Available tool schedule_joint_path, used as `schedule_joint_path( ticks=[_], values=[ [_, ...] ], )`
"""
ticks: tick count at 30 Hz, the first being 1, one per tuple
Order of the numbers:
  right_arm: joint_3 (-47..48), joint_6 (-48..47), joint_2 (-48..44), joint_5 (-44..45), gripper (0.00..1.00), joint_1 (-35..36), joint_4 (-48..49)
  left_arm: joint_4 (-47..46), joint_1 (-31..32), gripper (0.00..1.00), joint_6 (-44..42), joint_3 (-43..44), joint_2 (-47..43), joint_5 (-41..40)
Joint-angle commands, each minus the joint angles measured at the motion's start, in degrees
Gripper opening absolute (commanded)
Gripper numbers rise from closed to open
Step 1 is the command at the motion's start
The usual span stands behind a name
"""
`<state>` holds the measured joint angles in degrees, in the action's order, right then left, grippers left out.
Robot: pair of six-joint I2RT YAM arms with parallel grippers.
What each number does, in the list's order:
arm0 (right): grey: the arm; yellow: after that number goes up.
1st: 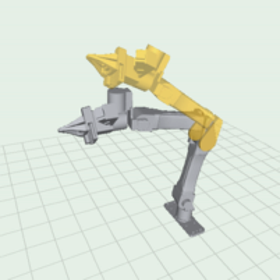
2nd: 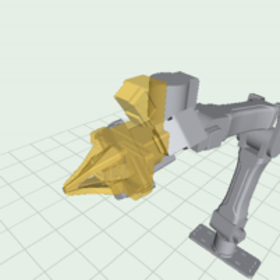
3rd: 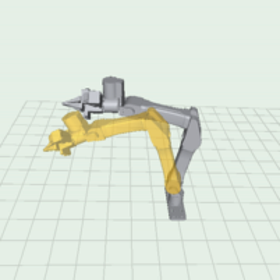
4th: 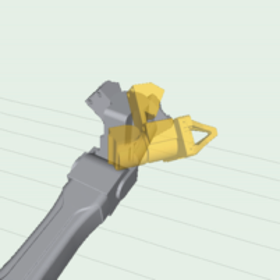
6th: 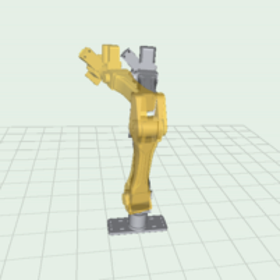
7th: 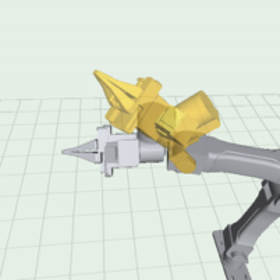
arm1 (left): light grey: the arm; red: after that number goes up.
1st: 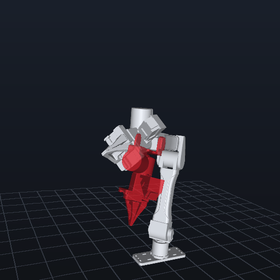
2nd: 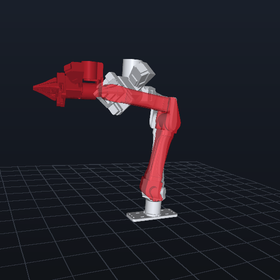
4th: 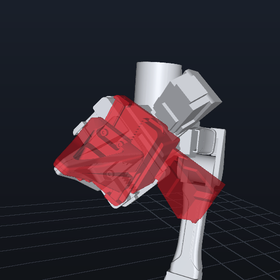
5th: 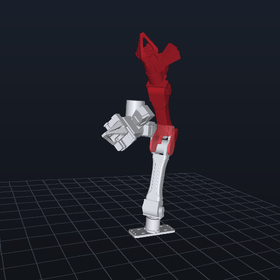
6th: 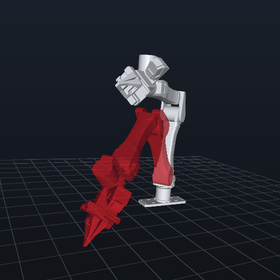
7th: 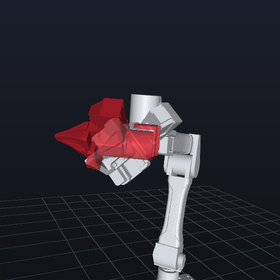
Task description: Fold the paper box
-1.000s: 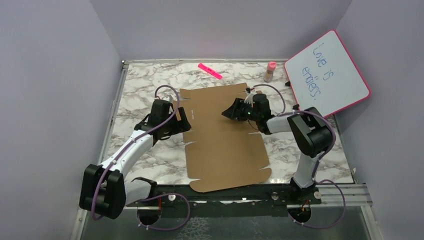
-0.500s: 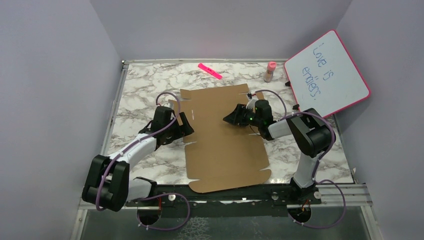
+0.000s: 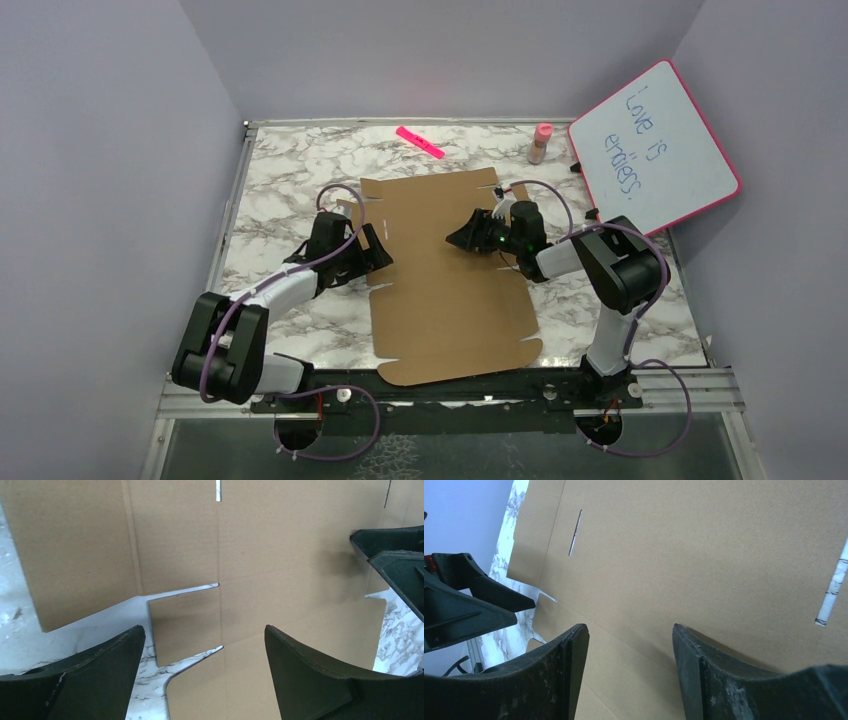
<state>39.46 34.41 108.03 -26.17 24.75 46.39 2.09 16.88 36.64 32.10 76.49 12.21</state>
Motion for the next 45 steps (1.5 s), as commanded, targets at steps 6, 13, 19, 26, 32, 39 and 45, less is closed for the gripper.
schedule_joint_path(
  ticks=[6,13,19,26,32,39,45],
  values=[
    [-1.6,-0.9,1.6,-0.4,0.68,0.7,-1.5,-3.6,1.8,0.81,3.0,-0.3,1.1,4.8],
    [-1.7,-0.7,1.6,-0.5,0.68,0.7,-1.0,-3.2,2.1,0.72,4.4,1.1,-3.2,4.1],
    [-1.5,-0.3,2.3,-0.6,0.68,0.7,-0.7,-2.2,2.7,0.68,4.6,2.7,-5.2,3.8],
    [-1.5,-0.2,2.6,-0.7,0.68,0.9,-0.5,-2.2,5.2,0.67,5.0,4.3,-4.1,3.6],
    [-1.5,0.0,2.8,-0.6,0.68,0.8,-0.4,-2.2,8.7,0.67,5.0,6.7,-2.0,1.2],
    [-1.6,-0.2,2.2,0.0,0.68,0.8,-0.6,-0.6,11.2,0.67,4.4,8.7,0.7,-0.9],
    [-1.5,-1.1,0.5,0.5,0.68,0.8,-1.9,5.0,11.2,0.71,0.7,11.6,-0.8,-5.4]
  ],
)
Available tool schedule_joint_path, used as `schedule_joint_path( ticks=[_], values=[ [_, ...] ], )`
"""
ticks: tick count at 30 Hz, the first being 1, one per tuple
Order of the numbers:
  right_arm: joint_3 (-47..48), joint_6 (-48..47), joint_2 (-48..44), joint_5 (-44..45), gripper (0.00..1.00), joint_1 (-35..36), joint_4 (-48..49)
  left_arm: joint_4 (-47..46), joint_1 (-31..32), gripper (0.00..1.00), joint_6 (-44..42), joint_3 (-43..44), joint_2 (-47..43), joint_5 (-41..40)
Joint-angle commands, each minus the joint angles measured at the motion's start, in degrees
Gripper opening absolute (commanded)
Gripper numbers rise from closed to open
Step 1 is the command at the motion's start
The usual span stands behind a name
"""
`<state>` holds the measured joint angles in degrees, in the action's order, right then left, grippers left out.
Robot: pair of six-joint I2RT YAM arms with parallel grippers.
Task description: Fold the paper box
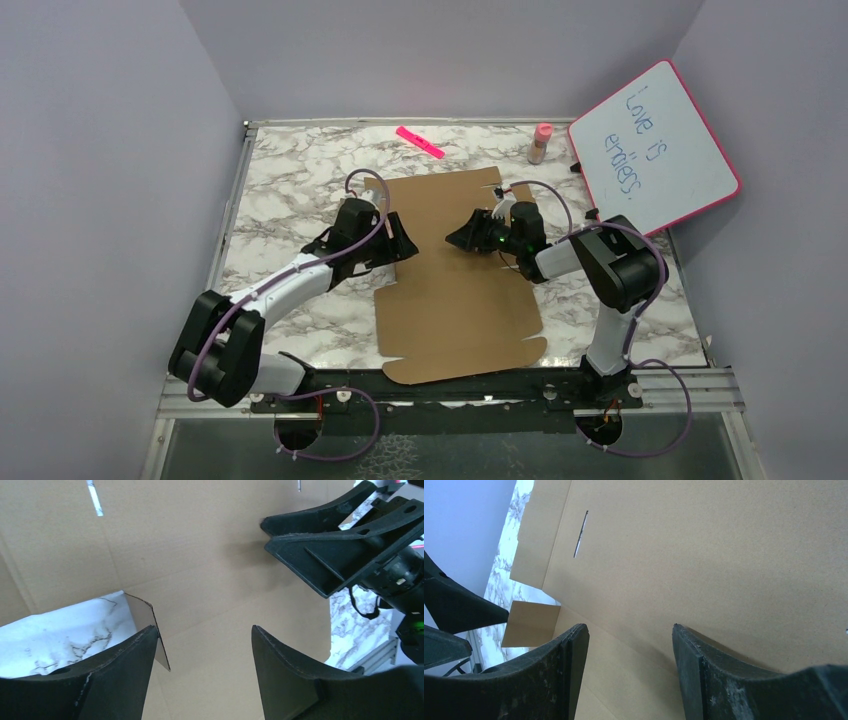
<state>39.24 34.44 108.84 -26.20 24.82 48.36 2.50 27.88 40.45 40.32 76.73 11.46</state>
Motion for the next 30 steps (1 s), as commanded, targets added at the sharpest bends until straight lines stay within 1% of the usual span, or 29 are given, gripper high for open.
schedule_joint_path(
  ticks=[1,7,10,12,15,18,23,26,30],
  values=[
    [-1.2,-1.4,-0.8,0.6,0.68,0.8,-4.4,5.5,0.2,0.71,-3.9,4.1,-1.4,-5.7],
    [-0.4,-2.9,-5.8,1.2,0.68,0.8,-8.0,9.7,-0.5,0.77,-8.4,8.3,-2.6,-10.6],
    [-0.2,-4.2,-9.0,3.6,0.70,0.8,-11.2,11.6,-0.5,0.79,-11.1,11.3,-2.7,-12.9],
    [-0.1,-5.0,-11.4,6.2,0.71,0.8,-14.0,11.9,-0.5,0.81,-11.9,13.1,-2.2,-13.0],
    [0.5,-7.2,-14.4,9.8,0.74,0.7,-18.5,11.1,-0.5,0.83,-12.1,15.3,-0.1,-11.5],
    [0.2,-8.7,-16.6,12.1,0.74,0.7,-22.5,9.4,-0.2,0.84,-12.2,16.9,3.4,-7.8],
    [-2.3,-10.1,-20.2,15.7,0.74,0.7,-27.4,5.0,1.0,0.87,-12.2,19.2,10.1,-2.6],
    [-3.4,-10.6,-22.5,17.4,0.75,0.7,-29.8,2.5,2.0,0.87,-12.2,21.6,15.4,-1.0],
    [-3.0,-12.9,-25.7,22.4,0.81,0.7,-33.3,0.5,2.6,0.88,-12.5,25.9,22.3,1.4]
  ],
)
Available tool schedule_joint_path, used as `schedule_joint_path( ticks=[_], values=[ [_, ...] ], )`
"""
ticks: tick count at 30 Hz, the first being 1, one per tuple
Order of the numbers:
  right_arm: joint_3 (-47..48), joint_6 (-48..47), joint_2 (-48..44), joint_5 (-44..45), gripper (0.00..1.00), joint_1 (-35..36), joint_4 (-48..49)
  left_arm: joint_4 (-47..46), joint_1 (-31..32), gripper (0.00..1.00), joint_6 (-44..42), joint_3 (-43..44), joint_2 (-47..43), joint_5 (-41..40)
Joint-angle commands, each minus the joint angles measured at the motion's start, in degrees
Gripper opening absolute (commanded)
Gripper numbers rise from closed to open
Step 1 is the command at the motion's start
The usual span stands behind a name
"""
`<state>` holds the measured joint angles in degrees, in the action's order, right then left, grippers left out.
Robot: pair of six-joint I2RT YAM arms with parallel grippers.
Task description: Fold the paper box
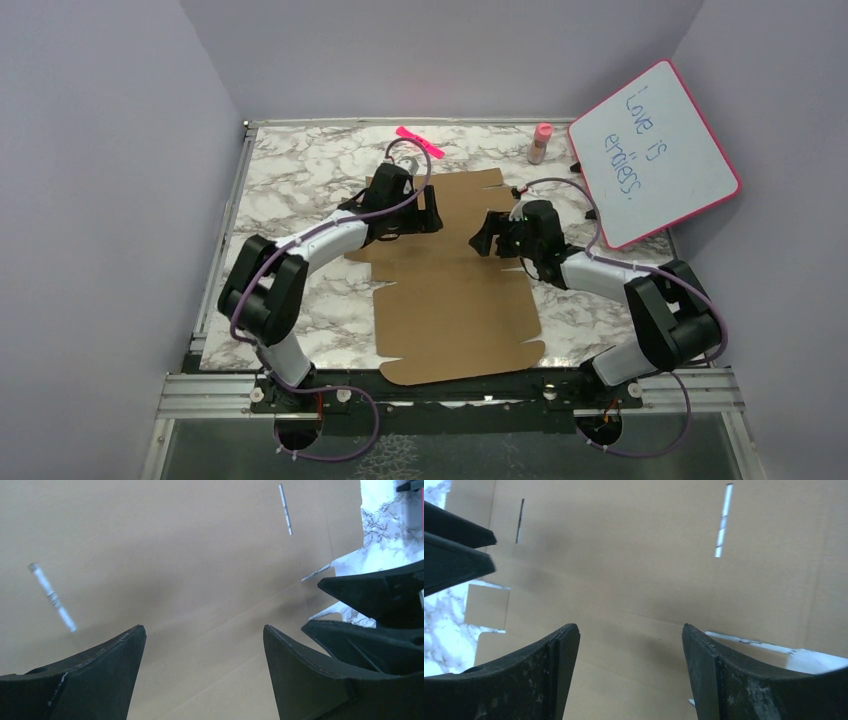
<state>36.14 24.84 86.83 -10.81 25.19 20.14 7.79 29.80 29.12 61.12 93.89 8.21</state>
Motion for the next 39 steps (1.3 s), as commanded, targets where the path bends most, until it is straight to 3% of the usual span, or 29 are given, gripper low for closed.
schedule_joint_path(
  ticks=[1,7,14,24,39],
  values=[
    [0.8,-3.9,-4.2,8.6,0.82,0.3,-6.0,-5.0,0.7,0.88,-1.3,6.3,6.7,4.9],
    [6.3,-7.8,-3.3,13.9,0.88,-1.0,-9.4,-5.7,0.8,0.88,-3.1,14.4,15.8,5.5],
    [14.7,-10.9,0.9,12.9,0.91,-4.2,-11.9,-5.6,0.8,0.88,-5.0,18.2,22.2,7.9],
    [27.6,-11.2,12.9,6.2,0.91,-9.0,-11.8,-7.2,0.8,0.89,-6.2,10.9,21.6,9.7],
    [38.9,-6.5,27.3,-5.4,0.89,-16.2,-10.5,-7.1,0.8,0.89,-7.5,13.6,18.0,7.8]
  ],
)
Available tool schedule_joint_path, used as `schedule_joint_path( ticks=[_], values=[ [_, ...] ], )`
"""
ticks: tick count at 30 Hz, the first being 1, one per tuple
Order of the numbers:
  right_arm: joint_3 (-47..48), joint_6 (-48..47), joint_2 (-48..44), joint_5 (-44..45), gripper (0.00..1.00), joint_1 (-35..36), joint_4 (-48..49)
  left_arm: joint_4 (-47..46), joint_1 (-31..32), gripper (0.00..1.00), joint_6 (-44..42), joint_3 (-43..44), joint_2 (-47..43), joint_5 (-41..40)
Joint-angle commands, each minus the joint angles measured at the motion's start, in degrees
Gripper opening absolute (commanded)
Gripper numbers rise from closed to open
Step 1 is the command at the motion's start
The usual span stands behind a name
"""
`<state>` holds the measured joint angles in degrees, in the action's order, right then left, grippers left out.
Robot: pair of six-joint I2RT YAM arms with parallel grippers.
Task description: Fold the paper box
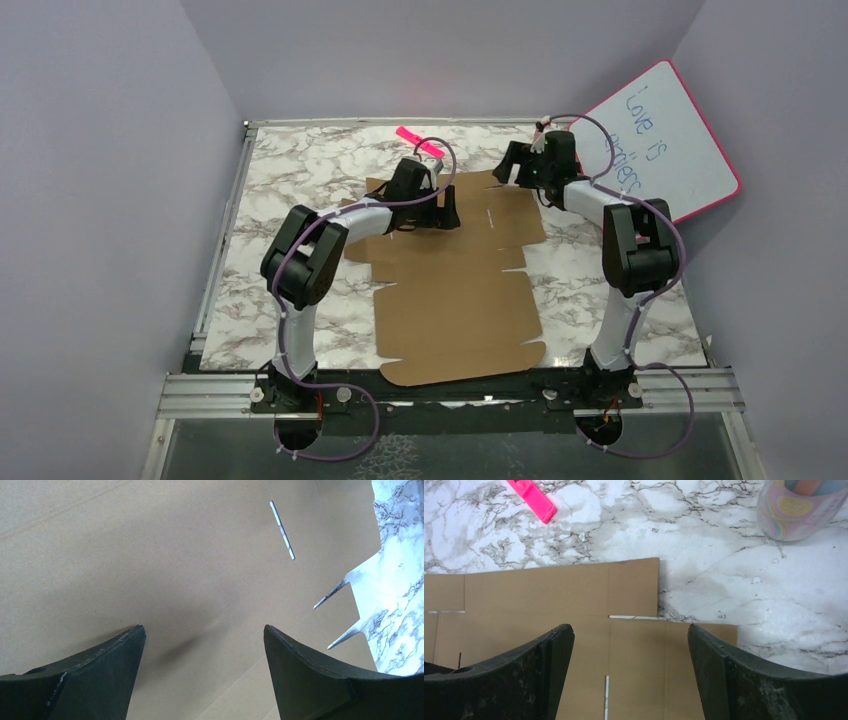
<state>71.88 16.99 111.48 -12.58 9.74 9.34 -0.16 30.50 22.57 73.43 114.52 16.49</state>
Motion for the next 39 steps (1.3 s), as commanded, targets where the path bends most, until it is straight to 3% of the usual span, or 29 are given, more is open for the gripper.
schedule_joint_path(
  ticks=[1,29,39],
  values=[
    [3.8,1.5,3.2,-3.7,0.88,-0.8,0.3,0.8,-0.2,0.89,-0.8,1.5,-2.6,-0.6],
    [11.8,2.2,15.9,-7.8,0.71,-1.7,-1.0,-1.0,-1.6,0.89,-0.7,1.4,2.6,1.0],
    [10.0,1.3,13.8,-9.5,0.45,-1.7,1.3,-0.7,-1.6,0.89,-0.8,1.1,4.7,1.9]
  ],
)
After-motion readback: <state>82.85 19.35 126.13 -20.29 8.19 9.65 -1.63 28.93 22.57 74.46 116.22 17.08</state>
